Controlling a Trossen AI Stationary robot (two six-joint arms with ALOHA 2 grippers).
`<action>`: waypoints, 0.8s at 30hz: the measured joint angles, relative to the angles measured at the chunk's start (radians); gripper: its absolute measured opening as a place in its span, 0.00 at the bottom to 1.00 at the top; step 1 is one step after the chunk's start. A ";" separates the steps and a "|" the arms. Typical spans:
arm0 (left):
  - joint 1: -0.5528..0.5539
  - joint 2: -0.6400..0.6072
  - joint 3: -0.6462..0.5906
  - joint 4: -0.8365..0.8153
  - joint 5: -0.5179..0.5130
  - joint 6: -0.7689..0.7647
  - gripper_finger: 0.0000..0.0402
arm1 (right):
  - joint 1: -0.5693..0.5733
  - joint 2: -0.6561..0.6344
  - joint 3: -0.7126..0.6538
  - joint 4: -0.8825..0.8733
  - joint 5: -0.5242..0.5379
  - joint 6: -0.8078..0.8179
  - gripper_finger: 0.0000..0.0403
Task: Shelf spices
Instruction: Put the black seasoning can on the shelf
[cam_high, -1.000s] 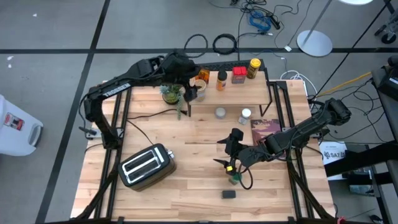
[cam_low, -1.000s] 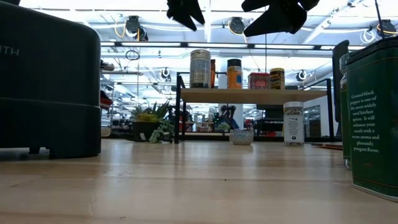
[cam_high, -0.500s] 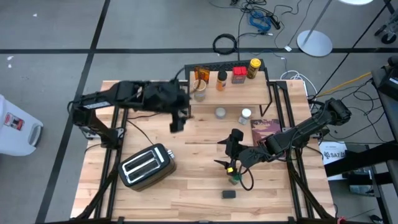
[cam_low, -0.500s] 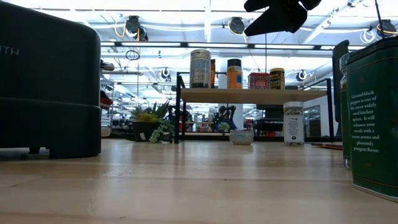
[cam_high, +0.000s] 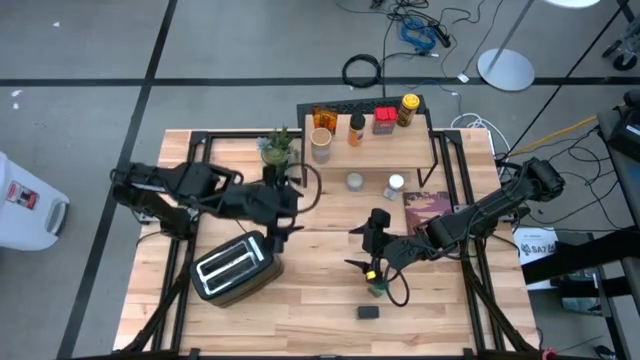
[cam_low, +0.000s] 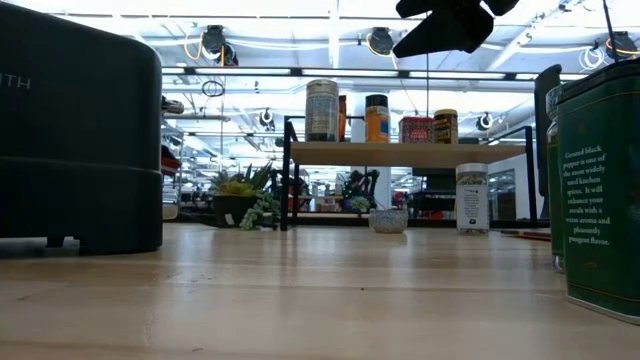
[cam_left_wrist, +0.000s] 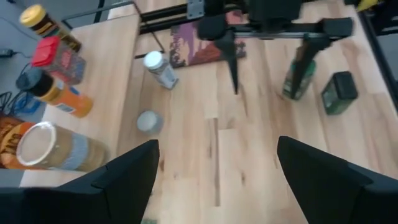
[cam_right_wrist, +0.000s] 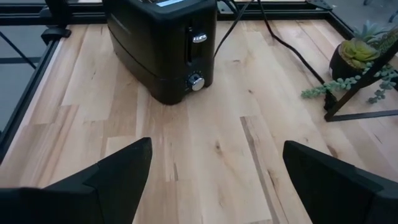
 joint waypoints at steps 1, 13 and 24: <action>-0.014 0.000 -0.007 0.006 -0.004 -0.001 0.84 | 0.000 0.000 0.000 -0.001 -0.001 0.000 0.87; -0.139 0.001 -0.184 0.085 -0.039 -0.054 0.84 | 0.004 0.000 0.000 -0.017 -0.161 0.000 0.87; -0.184 0.001 -0.408 0.322 -0.041 -0.074 0.84 | 0.052 0.000 0.000 0.023 -0.245 -0.042 0.87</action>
